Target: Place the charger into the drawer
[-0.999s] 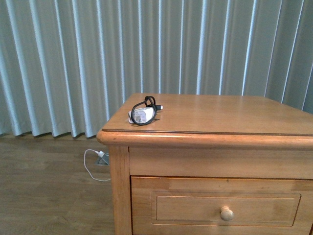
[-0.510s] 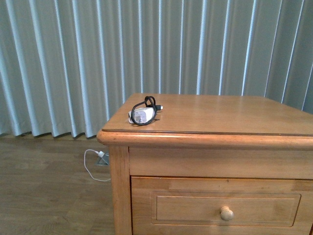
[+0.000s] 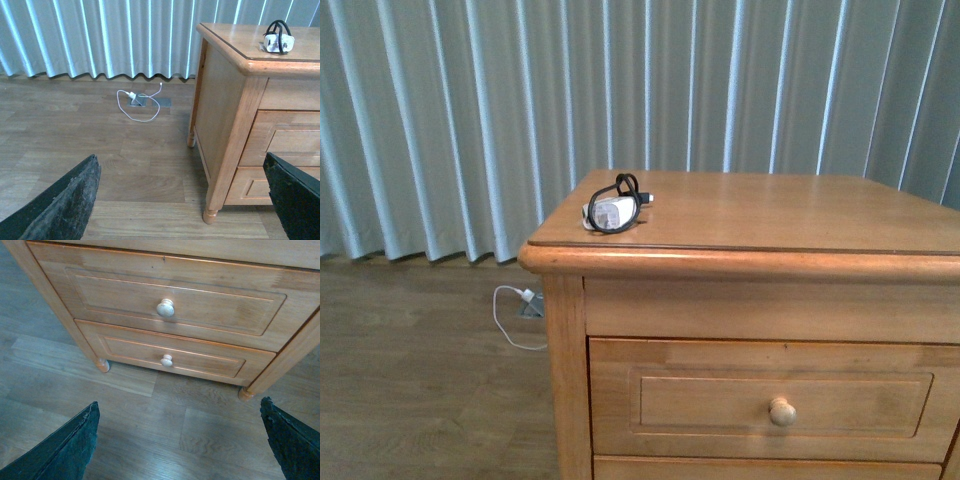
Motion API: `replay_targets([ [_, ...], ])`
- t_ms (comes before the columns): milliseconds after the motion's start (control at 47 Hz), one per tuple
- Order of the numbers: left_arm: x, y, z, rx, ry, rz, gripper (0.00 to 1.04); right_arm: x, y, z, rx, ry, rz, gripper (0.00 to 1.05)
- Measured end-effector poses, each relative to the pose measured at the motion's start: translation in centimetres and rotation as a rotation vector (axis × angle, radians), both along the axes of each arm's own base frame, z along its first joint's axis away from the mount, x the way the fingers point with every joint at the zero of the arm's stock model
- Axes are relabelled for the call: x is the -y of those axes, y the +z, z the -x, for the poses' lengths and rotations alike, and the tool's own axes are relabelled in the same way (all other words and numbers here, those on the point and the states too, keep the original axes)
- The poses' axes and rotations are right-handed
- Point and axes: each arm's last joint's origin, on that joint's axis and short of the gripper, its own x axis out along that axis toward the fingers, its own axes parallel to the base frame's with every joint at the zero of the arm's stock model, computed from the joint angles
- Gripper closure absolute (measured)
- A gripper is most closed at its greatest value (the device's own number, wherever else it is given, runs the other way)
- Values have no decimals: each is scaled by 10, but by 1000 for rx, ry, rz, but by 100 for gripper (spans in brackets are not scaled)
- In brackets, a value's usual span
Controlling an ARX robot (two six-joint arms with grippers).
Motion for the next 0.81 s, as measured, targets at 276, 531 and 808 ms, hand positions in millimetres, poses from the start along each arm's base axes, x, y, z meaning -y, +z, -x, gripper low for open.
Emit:
replay_targets([
  [276, 0, 0, 0, 0, 0, 0, 6, -50, -22, -58, -51, -58, 49, 9],
  [531, 0, 0, 0, 0, 0, 0, 6, -90, -57, -120, -79, -147, 88, 9],
  [808, 0, 0, 0, 0, 0, 0, 6, -97, -69, -156, -59, -196, 86, 9],
])
